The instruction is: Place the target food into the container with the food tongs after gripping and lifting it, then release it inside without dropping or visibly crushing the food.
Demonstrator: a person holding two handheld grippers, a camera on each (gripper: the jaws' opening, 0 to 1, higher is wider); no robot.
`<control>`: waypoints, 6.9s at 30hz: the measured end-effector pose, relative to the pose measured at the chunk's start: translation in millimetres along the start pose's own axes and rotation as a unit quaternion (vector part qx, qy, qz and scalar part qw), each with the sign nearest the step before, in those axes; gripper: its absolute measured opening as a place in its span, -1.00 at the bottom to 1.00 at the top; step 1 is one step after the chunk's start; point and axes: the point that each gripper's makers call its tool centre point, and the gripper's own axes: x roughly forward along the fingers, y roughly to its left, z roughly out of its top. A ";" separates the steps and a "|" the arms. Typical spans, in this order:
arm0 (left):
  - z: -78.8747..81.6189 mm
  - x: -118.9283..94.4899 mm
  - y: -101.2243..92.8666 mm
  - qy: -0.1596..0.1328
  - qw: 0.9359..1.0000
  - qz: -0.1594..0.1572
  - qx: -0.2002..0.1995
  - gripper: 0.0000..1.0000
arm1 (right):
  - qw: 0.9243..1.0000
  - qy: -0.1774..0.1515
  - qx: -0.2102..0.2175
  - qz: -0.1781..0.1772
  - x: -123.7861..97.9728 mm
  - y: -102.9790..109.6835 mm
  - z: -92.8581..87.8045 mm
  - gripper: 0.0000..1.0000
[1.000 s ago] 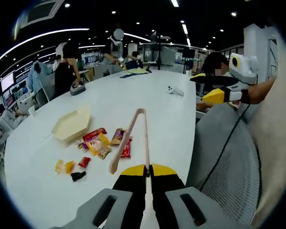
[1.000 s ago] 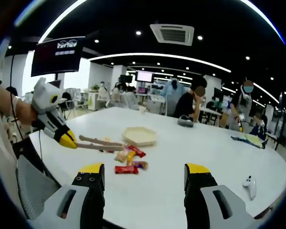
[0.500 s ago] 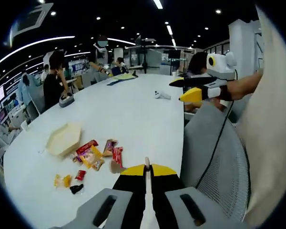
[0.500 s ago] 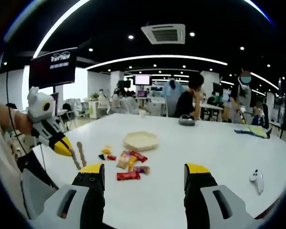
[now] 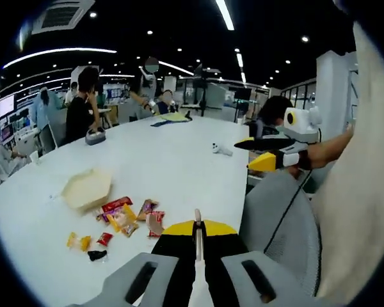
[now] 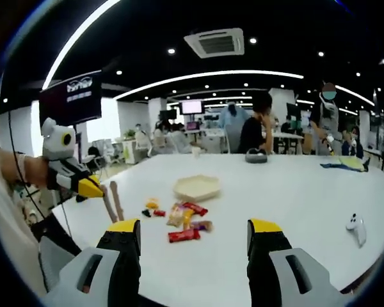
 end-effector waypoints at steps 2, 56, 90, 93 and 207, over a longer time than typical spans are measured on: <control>6.8 -2.1 0.6 -0.008 1.000 0.000 -0.012 -1.00 | 1.000 -0.005 0.024 0.009 0.8 2.8 1.2 0.33; 168.5 -60.6 -54.6 -0.280 0.940 -0.145 -0.128 -1.00 | 0.909 -0.128 0.275 0.285 12.4 105.0 103.8 0.22; 180.8 -64.7 -71.5 -0.312 0.918 -0.193 -0.151 -1.00 | 0.867 -0.173 0.309 0.350 11.3 138.7 144.5 -0.13; 178.5 -64.5 -71.1 -0.314 0.916 -0.194 -0.156 -1.00 | 0.861 -0.181 0.320 0.352 10.1 138.1 148.5 -0.14; 122.3 -52.8 -74.4 -0.277 0.914 -0.201 -0.215 -1.00 | 0.906 -0.104 0.200 0.358 -0.6 135.1 148.6 -0.50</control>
